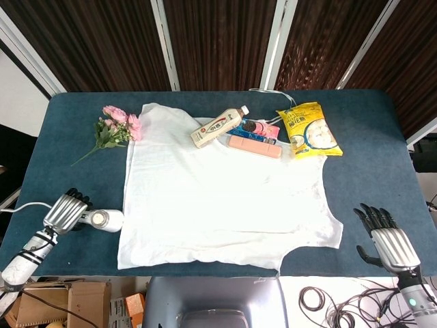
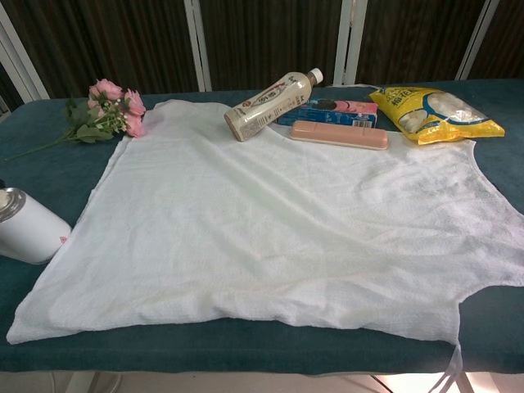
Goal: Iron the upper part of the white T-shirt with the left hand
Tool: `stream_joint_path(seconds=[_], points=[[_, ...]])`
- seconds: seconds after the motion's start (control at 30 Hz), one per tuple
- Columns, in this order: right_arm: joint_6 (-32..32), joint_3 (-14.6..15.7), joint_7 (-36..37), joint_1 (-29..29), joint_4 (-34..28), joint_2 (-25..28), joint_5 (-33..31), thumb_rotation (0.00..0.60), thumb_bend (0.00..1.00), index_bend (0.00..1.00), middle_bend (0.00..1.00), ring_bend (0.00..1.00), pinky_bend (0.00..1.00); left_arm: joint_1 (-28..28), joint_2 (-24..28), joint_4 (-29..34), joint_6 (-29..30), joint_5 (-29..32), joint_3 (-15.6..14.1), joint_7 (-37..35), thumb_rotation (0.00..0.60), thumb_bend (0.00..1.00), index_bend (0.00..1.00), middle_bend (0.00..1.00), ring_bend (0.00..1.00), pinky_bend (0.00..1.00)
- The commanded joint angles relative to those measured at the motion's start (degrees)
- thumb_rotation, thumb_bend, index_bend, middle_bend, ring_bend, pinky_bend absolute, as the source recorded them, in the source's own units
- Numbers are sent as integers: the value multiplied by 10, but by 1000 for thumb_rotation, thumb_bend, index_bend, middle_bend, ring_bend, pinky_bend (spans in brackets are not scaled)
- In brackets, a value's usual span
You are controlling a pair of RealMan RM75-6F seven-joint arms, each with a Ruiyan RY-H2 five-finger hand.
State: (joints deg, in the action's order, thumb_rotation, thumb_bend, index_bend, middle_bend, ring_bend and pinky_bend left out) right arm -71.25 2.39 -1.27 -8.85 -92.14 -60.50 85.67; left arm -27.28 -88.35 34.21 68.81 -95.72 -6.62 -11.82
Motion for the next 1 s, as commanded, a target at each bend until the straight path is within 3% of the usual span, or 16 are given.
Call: stream_joint_path(seconds=[0.03,0.37,0.67,0.73,0.83,0.93,1.0], points=[[1,0,-2,0,0,-1,-1,600,314,0,0,0,0,3,7,18,-7,8,4,35,600,133,740,579,459,309],[7,1,-8,-2,-2,-2,-5,600,314,0,0,0,0,8,14,57,-9,26,22,212,600,133,740,578,406,193],[5,1,-5,0,-2,0,-4,600,314,0,0,0,0,8,27,97,-16,35,28,239,600,133,729,503,317,140],[4,1,-5,0,-2,0,-3,600,314,0,0,0,0,6,30,105,-21,35,26,236,600,133,724,518,352,160],[3,1,-4,0,-1,0,-4,600,314,0,0,0,0,1,32,104,-20,26,21,222,600,148,742,580,432,280],[3,1,-3,0,-1,1,-4,600,314,0,0,0,0,-3,27,84,-12,11,13,195,600,212,848,682,534,402],[4,1,-4,0,-1,0,-4,600,314,0,0,0,0,-4,22,70,-8,6,10,181,600,249,892,717,566,427]])
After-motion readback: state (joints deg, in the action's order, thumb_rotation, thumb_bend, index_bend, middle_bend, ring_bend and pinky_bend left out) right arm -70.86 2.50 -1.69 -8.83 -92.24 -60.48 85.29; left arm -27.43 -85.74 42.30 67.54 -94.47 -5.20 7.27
